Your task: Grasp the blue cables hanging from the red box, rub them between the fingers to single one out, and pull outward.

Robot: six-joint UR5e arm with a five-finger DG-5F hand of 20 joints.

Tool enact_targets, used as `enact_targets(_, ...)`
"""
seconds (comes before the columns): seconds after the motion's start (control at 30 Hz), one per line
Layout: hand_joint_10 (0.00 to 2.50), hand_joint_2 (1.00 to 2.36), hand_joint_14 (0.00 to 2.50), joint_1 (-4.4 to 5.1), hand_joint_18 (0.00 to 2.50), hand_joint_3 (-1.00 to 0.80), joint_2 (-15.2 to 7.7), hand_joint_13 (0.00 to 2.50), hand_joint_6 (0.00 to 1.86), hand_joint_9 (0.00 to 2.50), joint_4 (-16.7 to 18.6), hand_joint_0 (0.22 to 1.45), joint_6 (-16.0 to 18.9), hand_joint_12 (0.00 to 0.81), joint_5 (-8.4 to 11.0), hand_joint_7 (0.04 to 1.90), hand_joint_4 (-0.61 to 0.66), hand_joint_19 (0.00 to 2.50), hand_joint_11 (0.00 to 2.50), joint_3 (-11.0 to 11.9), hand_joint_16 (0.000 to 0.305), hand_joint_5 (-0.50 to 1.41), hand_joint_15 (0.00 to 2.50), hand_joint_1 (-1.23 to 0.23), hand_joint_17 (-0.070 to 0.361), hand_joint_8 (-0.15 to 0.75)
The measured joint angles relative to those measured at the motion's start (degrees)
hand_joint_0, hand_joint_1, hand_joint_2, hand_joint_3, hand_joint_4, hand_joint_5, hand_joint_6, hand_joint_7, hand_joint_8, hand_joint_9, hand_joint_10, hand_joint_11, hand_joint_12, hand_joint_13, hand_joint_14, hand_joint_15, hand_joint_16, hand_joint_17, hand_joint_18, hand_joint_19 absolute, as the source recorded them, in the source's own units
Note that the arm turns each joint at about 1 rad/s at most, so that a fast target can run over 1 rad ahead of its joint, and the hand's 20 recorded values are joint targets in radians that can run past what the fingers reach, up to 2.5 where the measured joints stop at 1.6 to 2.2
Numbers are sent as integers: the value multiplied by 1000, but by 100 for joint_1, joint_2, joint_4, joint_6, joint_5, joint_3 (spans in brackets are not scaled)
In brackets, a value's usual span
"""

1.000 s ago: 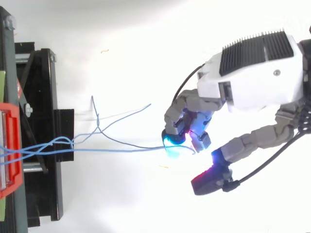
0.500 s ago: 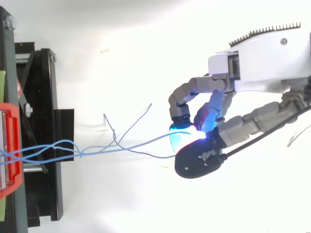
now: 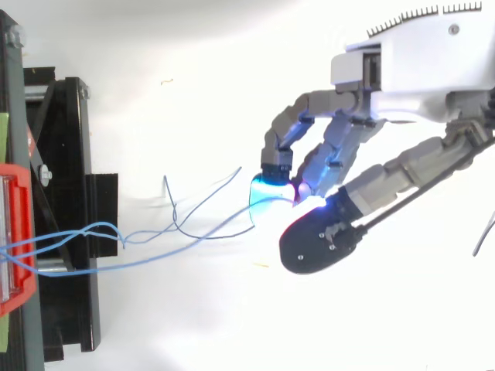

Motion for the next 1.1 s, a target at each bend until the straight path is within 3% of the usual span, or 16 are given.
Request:
enact_targets(0.03, 16, 1003, 12, 0, 694, -457, 1, 670, 500, 924, 0, 554, -99, 402, 108, 1161, 303, 409, 570, 8, 53, -101, 355, -651, 119, 370)
enact_targets(0.13, 10, 1000, 9, -8, 691, -491, 3, 573, 502, 805, -2, 528, -514, 397, 434, 854, 407, 387, 364, 57, 54, -141, 273, -590, 122, 356)
enact_targets(0.33, 6, 1000, 6, -58, 648, -500, 9, 474, 501, 673, 6, 509, -1418, 405, 967, 673, 331, 331, 198, 96, 56, -191, 188, -556, 126, 347)
enact_targets(0.5, 8, 1000, 7, -102, 649, -500, 71, 505, 502, 725, -5, 530, -2200, 400, 1677, 737, 370, 371, 283, 103, 54, -168, 225, -574, 122, 361)
enact_targets(0.6, 9, 1002, 8, -93, 649, -471, 108, 520, 502, 751, -10, 560, -2590, 394, 1943, 882, 399, 379, 347, 104, 53, -138, 250, -611, 118, 358)
enact_targets(0.77, 11, 1003, 9, -74, 655, -443, 123, 538, 500, 770, -15, 592, -2782, 388, 2052, 1164, 329, 386, 423, 104, 51, -110, 265, -690, 116, 361)
enact_targets(0.83, 14, 1006, 9, -66, 676, -418, 122, 559, 683, 821, -18, 608, -2788, 387, 2069, 882, 284, 377, 482, 104, 51, -135, 271, -717, 115, 360)
enact_targets(0.93, 14, 1009, 12, -47, 699, -352, 122, 588, 827, 856, -30, 631, -2787, 386, 2079, 733, 247, 382, 540, 104, 51, -160, 293, -728, 114, 366)
enact_targets(1.1, 12, 1015, 11, 8, 733, -183, 122, 610, 897, 886, -37, 627, -2774, 397, 2082, 723, 209, 370, 585, 104, 53, -163, 301, -719, 120, 377)
